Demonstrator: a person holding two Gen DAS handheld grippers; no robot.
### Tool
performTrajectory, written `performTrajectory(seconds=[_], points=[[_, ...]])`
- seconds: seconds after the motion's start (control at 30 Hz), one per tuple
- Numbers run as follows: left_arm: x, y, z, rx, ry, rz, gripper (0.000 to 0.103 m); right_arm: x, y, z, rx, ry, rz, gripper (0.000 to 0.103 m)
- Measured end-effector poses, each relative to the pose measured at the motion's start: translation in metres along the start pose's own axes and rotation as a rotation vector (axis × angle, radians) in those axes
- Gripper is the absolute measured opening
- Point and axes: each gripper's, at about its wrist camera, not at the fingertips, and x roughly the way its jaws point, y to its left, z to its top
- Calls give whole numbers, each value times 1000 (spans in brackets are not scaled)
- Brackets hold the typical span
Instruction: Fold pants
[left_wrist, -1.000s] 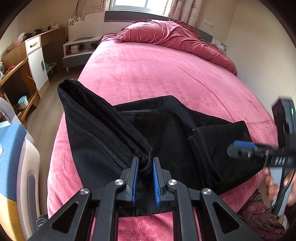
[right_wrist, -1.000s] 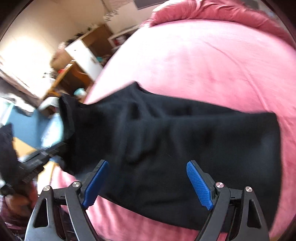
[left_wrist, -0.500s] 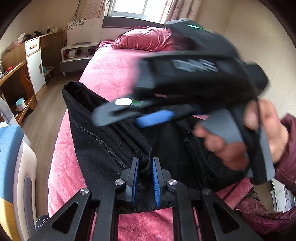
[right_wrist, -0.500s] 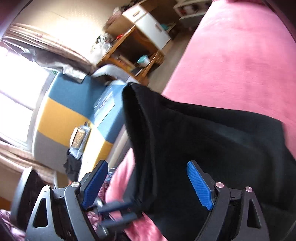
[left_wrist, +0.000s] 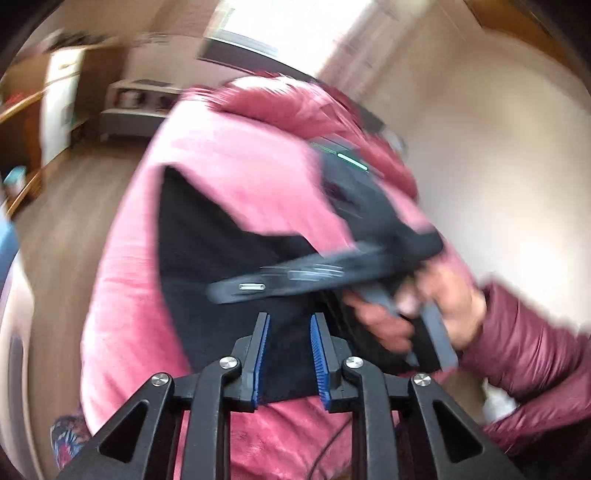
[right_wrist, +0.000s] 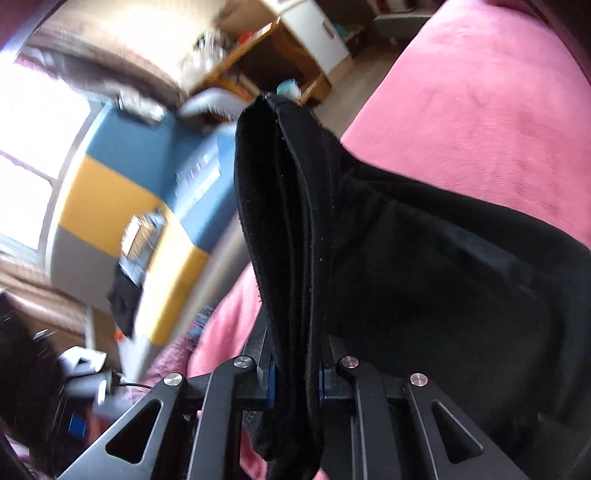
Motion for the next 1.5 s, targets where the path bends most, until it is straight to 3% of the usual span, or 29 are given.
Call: performTrajectory(seconds=[0.07, 0.13, 0.27, 0.4, 0.73, 1.03, 1.3, 1.5], points=[[-15, 30, 6, -138, -39, -5, 25, -17, 1, -3, 27, -39, 47, 15], [-23, 56, 9, -232, -68, 47, 26, -35, 3, -9, 43, -76, 100, 15], [-19, 80, 7, -319, -63, 71, 28, -72, 10, -27, 70, -155, 127, 15], [8, 77, 11, -342, -25, 54, 31, -108, 17, -47, 101, -242, 142, 15], [80, 10, 33, -198, 83, -58, 31, -207, 9, -104, 169, -478, 143, 15], [124, -49, 32, -72, 200, -125, 31, -251, -45, -173, 347, -597, 6, 15], [162, -84, 5, 43, 357, -139, 31, -256, -122, -238, 564, -565, -171, 15], [174, -108, -10, 186, 410, -86, 32, -232, -175, -258, 678, -495, -223, 15]])
